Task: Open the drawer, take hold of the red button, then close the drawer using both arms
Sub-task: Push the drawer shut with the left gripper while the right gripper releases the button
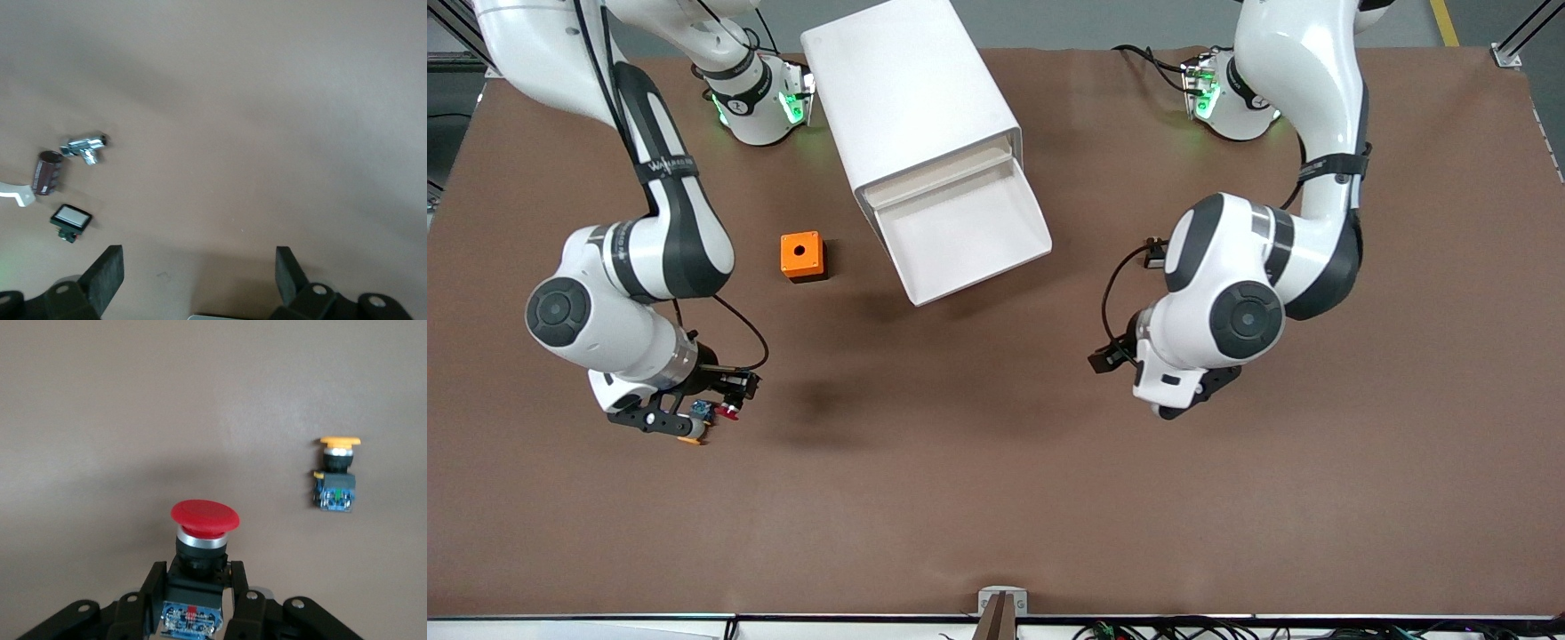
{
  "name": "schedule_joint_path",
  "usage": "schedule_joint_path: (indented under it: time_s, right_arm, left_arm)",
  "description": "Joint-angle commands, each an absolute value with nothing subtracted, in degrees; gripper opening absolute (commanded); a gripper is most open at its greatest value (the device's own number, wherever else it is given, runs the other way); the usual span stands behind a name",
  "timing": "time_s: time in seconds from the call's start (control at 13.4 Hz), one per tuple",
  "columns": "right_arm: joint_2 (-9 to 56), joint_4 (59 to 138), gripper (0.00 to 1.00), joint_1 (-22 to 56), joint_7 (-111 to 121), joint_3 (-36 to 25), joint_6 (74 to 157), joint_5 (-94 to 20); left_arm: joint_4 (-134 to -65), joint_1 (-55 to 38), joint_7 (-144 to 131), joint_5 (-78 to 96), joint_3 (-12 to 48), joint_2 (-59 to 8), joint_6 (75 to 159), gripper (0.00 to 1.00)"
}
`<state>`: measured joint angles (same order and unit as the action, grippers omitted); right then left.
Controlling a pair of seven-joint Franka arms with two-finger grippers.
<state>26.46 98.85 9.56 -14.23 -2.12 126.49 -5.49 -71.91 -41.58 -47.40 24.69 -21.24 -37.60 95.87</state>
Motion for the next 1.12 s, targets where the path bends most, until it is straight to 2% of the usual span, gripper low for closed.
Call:
schedule_joint_path:
  time_s: [0.0, 0.22, 0.45, 0.67, 0.82, 0.97, 1.05]
  right_arm:
    - [30.7, 95.6, 0.01, 7.5, -9.1, -1.0, 127.5, -6.0]
    - [36.4, 92.6, 0.01, 4.7, -4.1, -0.7, 127.8, -6.2]
    - [39.2, 91.1, 0.01, 4.0, -2.2, -0.7, 127.9, -6.1]
    - [41.3, 90.8, 0.02, 4.0, -0.2, -0.7, 130.1, -6.1]
    - [42.7, 89.7, 0.05, 3.9, 0.1, -0.7, 131.0, -6.1]
    - [43.2, 88.6, 0.23, 4.0, 0.0, -0.7, 130.9, -6.0]
    - [43.2, 87.9, 0.38, 4.0, -0.2, -0.7, 130.8, -6.1]
  left_arm:
    - [-75.1, -46.3, -46.8, 23.2, -21.2, -36.6, 98.8, 1.0]
    - [-78.2, -52.3, -48.0, 24.0, -20.9, -36.8, 104.8, 1.0]
    - [-79.2, -55.7, -50.6, 23.5, -20.9, -38.0, 106.4, 1.0]
    - [-80.8, -59.1, -51.4, 23.6, -20.5, -38.9, 113.6, 1.0]
    - [-81.1, -60.3, -53.1, 23.8, -20.3, -39.0, 114.8, 1.0]
    - [-81.1, -60.6, -53.3, 23.9, -19.0, -39.3, 114.9, 1.0]
    - [-81.1, -60.6, -53.3, 23.9, -18.0, -39.3, 114.9, 1.0]
